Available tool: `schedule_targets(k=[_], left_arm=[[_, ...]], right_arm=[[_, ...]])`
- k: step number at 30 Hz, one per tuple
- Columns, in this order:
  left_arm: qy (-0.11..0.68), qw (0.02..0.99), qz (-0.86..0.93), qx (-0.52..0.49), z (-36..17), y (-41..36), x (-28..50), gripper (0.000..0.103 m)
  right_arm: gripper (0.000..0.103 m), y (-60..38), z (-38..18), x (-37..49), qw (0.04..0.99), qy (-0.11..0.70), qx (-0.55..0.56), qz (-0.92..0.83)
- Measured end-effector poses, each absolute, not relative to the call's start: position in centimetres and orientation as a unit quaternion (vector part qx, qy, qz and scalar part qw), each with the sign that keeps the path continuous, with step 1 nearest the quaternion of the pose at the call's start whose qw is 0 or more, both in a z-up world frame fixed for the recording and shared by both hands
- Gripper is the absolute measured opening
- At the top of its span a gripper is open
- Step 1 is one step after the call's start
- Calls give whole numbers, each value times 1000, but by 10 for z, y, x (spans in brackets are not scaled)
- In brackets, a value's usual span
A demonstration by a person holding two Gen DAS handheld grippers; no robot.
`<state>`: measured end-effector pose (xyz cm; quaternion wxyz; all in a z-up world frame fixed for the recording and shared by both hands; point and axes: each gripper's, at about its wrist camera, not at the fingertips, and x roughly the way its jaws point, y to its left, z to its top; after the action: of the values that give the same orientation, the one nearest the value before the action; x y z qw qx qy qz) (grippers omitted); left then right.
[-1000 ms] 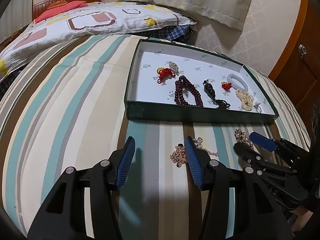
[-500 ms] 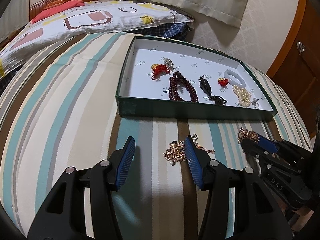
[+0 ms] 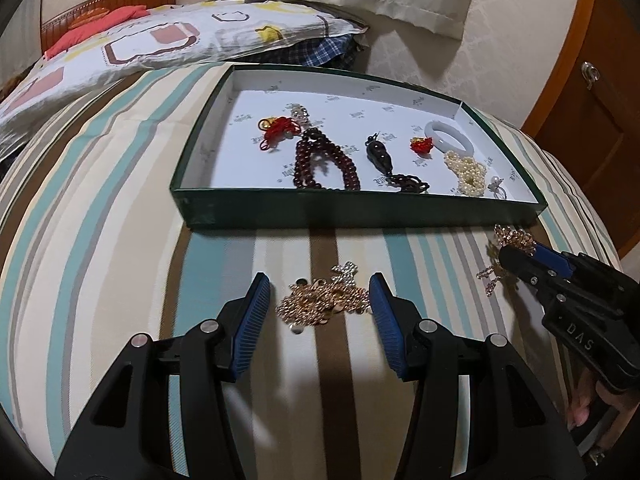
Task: Organize jewelry
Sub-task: 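Grasp the gold chain necklace with the left tool while the right tool grasps the pearl-gold brooch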
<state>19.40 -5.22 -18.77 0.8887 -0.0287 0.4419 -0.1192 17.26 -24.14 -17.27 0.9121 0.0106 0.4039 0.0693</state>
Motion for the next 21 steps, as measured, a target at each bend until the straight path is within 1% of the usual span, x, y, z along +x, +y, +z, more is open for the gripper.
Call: schedule_targets(k=[2,4,5,7,9,11,15,21], left_arm=[[440,889,-121,-28,-188,-53,194,49],[437,891,-122,-20,-189,-55,193,45],[436,892,-122,-15,-189,-56,192,41],[431,894,-123,-2,-189,-58,189,39],[427,896,-122,6,-190,-60,188,31],[424,897,-124,11,-190,-61,187,25],[419,898,-131,18,-190,-63,184,20],[418,899,-133,9,-190,-60,184,19]], right_arm=[[23,-242,-173,173,912,404,12,70],[23,-243,-173,173,912,403,15,71],[23,-243,-174,174,912,403,16,71],[23,-243,-175,173,912,404,18,72],[23,-244,-175,173,911,405,22,72],[23,-244,-176,173,911,406,23,73],[23,-244,-176,173,911,406,23,73],[23,-244,-176,173,911,406,24,74]])
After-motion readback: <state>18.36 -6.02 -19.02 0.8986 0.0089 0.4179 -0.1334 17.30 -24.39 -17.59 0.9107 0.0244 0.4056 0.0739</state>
